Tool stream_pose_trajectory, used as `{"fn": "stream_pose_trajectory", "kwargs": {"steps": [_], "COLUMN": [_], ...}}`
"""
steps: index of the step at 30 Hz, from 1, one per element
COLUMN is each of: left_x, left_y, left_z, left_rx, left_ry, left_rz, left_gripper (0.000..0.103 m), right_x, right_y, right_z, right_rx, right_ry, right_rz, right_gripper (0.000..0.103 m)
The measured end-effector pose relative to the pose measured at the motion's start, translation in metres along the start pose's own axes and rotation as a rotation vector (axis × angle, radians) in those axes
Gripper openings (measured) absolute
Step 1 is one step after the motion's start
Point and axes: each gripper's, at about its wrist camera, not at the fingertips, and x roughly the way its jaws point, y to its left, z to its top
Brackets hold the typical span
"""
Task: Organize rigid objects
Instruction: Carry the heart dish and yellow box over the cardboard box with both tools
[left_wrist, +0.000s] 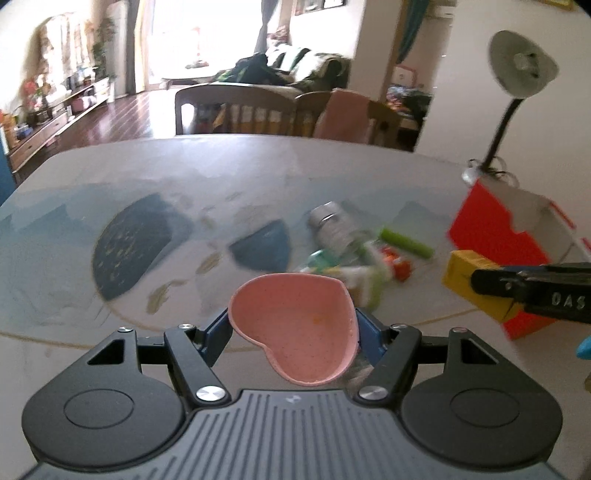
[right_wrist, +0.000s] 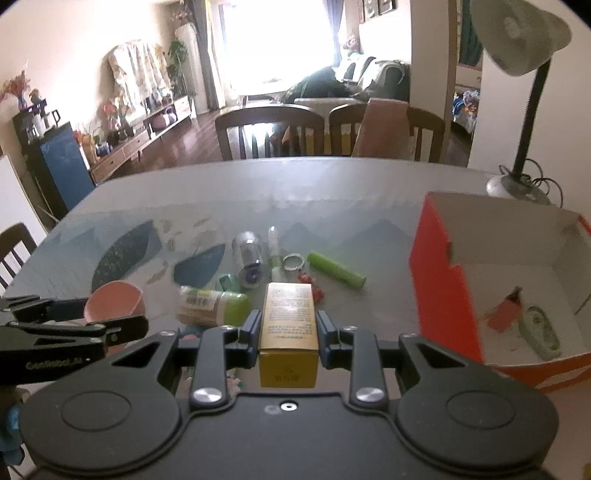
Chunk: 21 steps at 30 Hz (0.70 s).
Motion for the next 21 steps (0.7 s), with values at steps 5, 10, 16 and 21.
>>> {"fn": "stream_pose_trajectory", "kwargs": {"steps": [5, 10, 16, 21], "left_x": [-0.016, -0.028, -0.037, -0.034], "left_y": [-0.025, -0.052, -0.087, -0.115], "left_z": [0.02, 0.04, 0.059, 0.07], "left_rx": [0.04, 0.091, 0.154, 0.19], "left_ry": [-0.009, -0.018, -0.042, -0.042], "left_rz": [-0.05, -0.084, -0.136, -0.176], "left_gripper": [0.071, 0.071, 0.071, 0.071], "right_x": [-0.026, -0.046, -0.063, -0.073], "right_y": [-0.016, -0.035, -0.059, -0.082], "right_z": [0.01, 0.018, 0.022, 0.025], "right_rx": [0.024, 0.054, 0.069, 0.092], "right_ry": [-0.036, -0.081, -0.12, -0.146], "right_rz": [-0.004, -0.023, -0.055, -0.074], "right_gripper": [0.029, 0.029, 0.029, 0.028]}}
